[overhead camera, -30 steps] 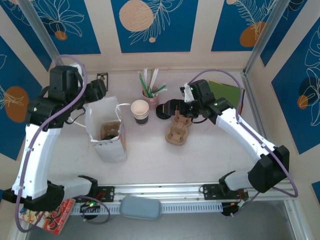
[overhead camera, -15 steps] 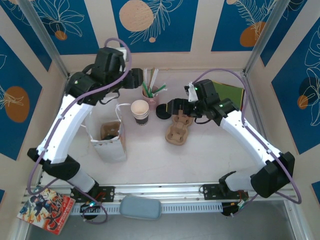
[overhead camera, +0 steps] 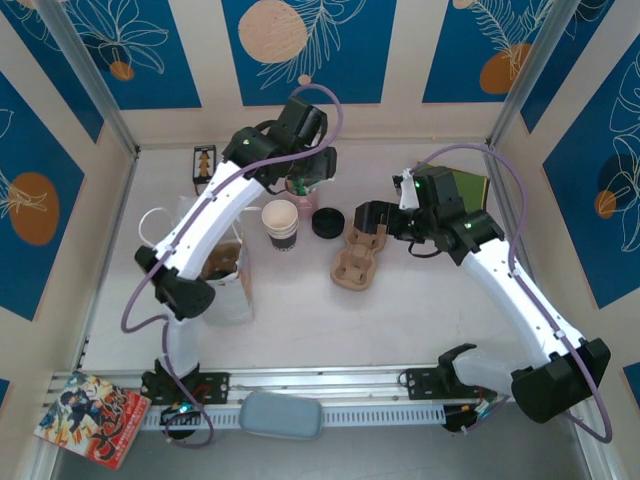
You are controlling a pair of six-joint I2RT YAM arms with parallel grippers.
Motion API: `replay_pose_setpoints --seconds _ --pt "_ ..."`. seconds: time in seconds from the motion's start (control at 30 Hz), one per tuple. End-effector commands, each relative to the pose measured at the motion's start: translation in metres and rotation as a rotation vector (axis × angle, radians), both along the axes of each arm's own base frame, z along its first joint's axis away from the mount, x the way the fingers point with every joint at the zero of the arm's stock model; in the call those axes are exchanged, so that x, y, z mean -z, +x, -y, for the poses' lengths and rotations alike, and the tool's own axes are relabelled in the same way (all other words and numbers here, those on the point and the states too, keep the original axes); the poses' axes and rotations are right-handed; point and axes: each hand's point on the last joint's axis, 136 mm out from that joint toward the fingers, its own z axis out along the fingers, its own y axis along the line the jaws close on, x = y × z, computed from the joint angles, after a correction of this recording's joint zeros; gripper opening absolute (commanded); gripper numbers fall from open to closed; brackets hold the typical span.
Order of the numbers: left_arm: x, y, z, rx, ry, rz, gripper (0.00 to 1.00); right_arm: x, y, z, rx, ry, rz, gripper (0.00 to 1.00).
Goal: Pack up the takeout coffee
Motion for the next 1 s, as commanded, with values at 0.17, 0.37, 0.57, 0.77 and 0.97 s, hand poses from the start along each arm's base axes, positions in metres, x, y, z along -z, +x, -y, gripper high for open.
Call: replay_pose_setpoints --seconds 0.17,0.37,0.57,0.77,0.97 --pt "0.036 0.011 -0.018 -0.135 0.088 -0.083 0.55 -0.021 -0.013 -0.011 -0.103 0.063 0.064 0.99" --pt "0.064 0.030 -0.029 -0.199 0.106 -0.134 0.47 -0.024 -0.014 -0.012 -0.113 0.067 0.074 0.99" --pt "0.081 0.041 -0.039 -0.238 0.116 -0.169 0.45 -0.020 -0.012 -0.009 -0.102 0.048 0.071 0.99" --pt "0.094 0.049 -0.042 -0.240 0.117 -0.197 0.38 -0.018 -0.010 -0.010 -0.099 0.041 0.068 0.99" --pt "0.103 0.051 -0.041 -0.236 0.115 -0.223 0.29 -0.016 -0.008 -0.009 -0.095 0.032 0.068 0.99"
